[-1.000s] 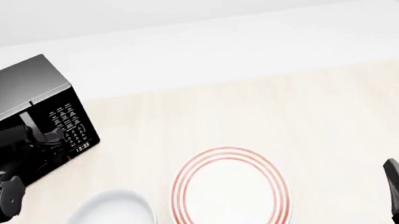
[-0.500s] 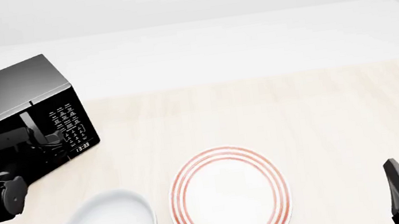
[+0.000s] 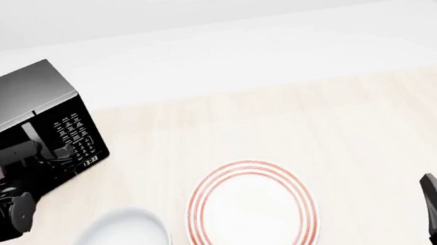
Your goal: Open the microwave.
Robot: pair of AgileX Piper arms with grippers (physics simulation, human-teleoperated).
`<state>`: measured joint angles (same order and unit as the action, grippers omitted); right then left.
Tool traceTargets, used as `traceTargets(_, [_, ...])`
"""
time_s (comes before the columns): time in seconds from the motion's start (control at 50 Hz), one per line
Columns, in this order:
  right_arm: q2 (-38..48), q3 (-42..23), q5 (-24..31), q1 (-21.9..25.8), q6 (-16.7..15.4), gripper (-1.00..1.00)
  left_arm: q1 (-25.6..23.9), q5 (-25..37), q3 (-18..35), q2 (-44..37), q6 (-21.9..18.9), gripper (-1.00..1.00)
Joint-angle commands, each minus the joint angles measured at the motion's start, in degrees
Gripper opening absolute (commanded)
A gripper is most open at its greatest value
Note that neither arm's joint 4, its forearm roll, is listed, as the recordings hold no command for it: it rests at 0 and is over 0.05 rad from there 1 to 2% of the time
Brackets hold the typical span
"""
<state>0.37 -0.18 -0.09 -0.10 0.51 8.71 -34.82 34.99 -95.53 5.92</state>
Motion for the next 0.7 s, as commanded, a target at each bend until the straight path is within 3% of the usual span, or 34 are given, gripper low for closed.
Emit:
traceTargets(0.02, [0.0,0.0,0.0,0.0,0.0,1.0,-0.32,-0.21,0.74,-1.17,0.15,1.0])
traceTargets(0.44, [-0.01,0.0,0.0,0.0,0.01,1.0,-0.2,-0.26,1.47,-2.13,0.1,1.0])
traceTargets(0.46, [-0.01,0.0,0.0,0.01,0.0,1.0,0.24,-0.06,1.43,-1.92,-0.07,-1.0])
traceTargets(0.7, [-0.01,0.0,-0.01,0.01,0.0,1.0,1.32,-0.37,1.12,-2.11,-0.19,-1.0])
